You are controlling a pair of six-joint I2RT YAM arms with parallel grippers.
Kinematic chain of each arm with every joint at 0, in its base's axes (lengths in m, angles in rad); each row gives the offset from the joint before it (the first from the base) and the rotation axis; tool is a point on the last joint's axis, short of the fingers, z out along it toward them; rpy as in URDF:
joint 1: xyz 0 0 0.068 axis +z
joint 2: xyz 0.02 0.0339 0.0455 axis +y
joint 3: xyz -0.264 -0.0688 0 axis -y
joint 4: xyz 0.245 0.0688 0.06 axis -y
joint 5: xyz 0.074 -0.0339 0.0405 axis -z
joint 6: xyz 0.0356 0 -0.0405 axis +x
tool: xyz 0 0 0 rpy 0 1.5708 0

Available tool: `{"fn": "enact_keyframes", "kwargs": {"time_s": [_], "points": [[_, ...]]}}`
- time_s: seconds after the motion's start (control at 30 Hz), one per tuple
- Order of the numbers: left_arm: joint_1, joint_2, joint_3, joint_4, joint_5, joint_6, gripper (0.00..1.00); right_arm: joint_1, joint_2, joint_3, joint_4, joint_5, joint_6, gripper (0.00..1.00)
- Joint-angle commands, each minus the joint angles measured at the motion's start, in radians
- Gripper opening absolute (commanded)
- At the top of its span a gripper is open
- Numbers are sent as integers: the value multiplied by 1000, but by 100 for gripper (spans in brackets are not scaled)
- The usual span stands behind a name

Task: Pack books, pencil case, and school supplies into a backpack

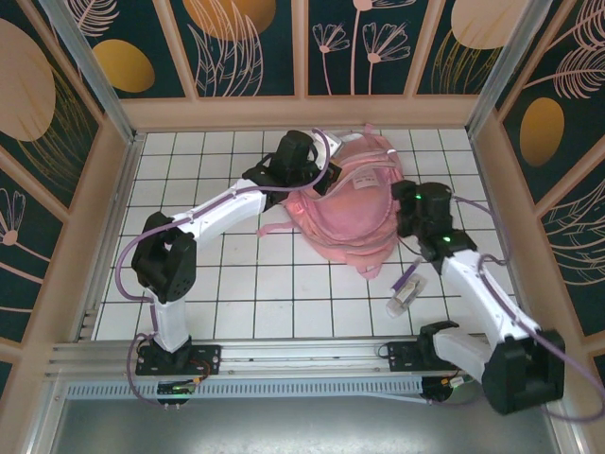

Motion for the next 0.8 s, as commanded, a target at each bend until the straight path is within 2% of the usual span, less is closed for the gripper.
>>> {"fn": "enact_keyframes", "kwargs": {"time_s": [0.0,0.07,0.1,0.3,0.43,0.6,0.7,0.73,0.77], "points": [[12,-24,-2,60,25,55,0,-117,-87,-26,-410,115,-204,98],[11,-16,-7,59,21,61,0,-111,-88,-9,-563,233,-159,99],[11,-14,-9,59,17,60,0,-120,-77,-5,-612,255,-154,99],[17,-14,2,53,25,55,0,-173,-7,-67,-672,84,-257,99],[23,-16,20,25,15,67,0,-158,45,-169,-640,-91,-261,90],[30,-39,7,31,6,73,0,-92,113,-174,-632,-80,-255,89],[31,-42,-11,35,68,125,0,-80,124,-89,-647,-19,-272,89],[32,-38,-15,22,123,163,6,-81,129,-51,-651,17,-282,90],[33,-34,-16,8,179,189,24,-82,136,-13,-654,48,-295,91]]}}
